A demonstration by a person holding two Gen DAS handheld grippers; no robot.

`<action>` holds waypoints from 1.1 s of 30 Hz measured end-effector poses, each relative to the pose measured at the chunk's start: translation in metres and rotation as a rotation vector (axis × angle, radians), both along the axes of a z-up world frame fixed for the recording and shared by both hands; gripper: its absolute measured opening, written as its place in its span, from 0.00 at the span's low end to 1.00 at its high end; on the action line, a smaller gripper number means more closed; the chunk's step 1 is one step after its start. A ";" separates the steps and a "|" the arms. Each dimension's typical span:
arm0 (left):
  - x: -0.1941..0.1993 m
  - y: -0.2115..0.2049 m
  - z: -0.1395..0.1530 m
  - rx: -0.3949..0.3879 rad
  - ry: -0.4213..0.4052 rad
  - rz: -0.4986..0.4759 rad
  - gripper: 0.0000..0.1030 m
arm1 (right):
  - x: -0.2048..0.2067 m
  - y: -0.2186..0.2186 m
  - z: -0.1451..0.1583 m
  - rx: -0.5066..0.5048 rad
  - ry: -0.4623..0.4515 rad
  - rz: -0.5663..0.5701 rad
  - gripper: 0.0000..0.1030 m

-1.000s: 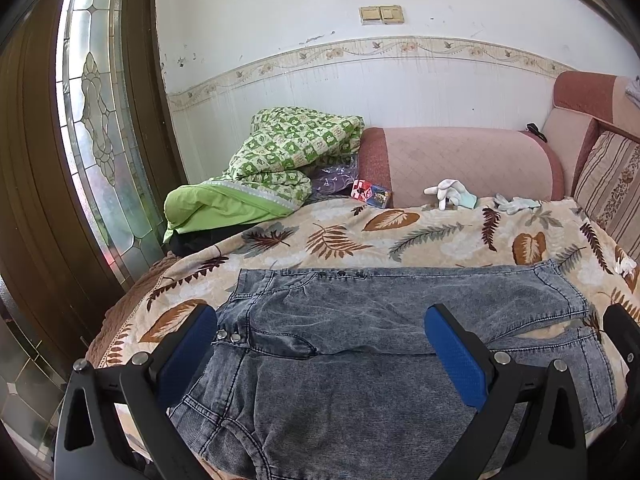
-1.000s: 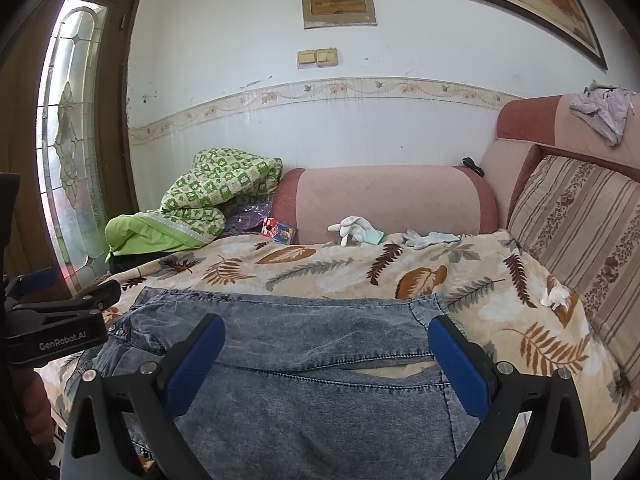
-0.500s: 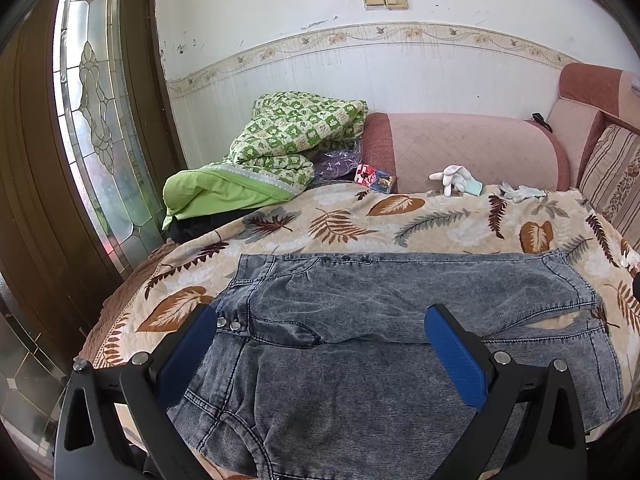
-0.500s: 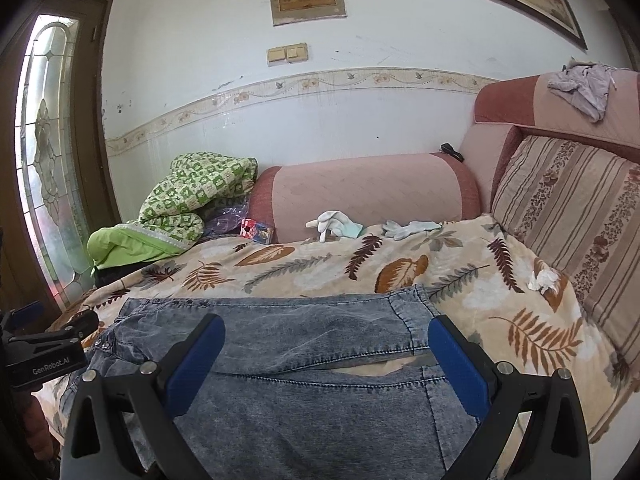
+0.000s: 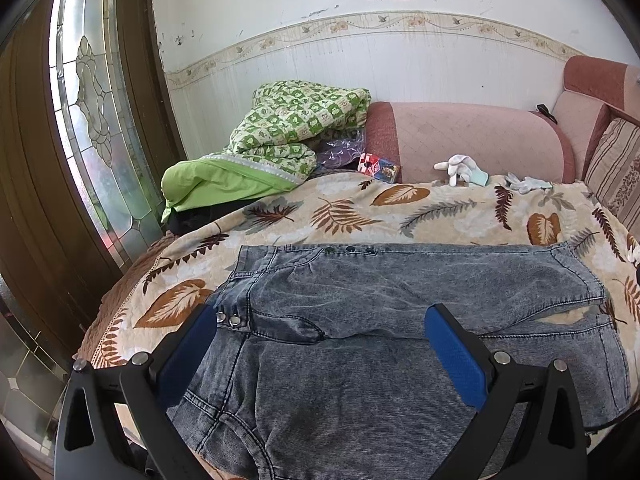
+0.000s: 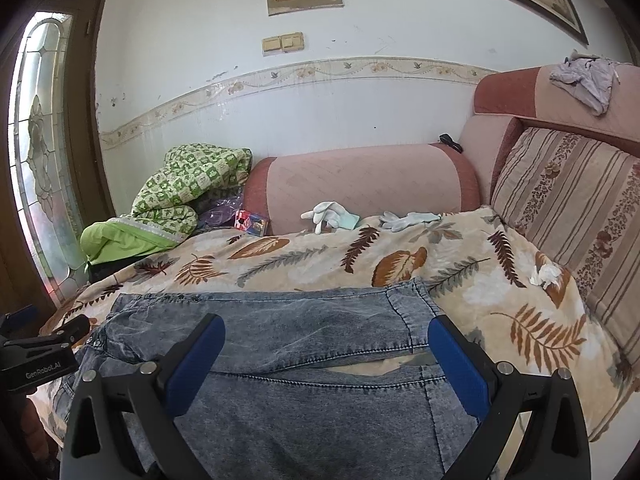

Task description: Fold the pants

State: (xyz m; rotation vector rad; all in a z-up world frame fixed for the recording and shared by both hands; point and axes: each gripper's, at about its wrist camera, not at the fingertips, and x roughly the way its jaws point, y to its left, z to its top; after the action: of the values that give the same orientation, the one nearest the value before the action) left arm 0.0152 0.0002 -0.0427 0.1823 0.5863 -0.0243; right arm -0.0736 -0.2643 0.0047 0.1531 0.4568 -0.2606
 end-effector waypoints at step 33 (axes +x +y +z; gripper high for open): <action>0.302 0.164 -0.087 -0.183 0.550 0.238 0.79 | 0.224 -0.248 -0.142 0.523 0.458 -0.133 0.78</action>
State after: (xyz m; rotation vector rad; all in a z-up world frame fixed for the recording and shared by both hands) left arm 0.3171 0.1643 -0.1299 -0.0788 1.1458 0.1054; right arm 0.1500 -0.5127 -0.1373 0.6444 0.9680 -0.3031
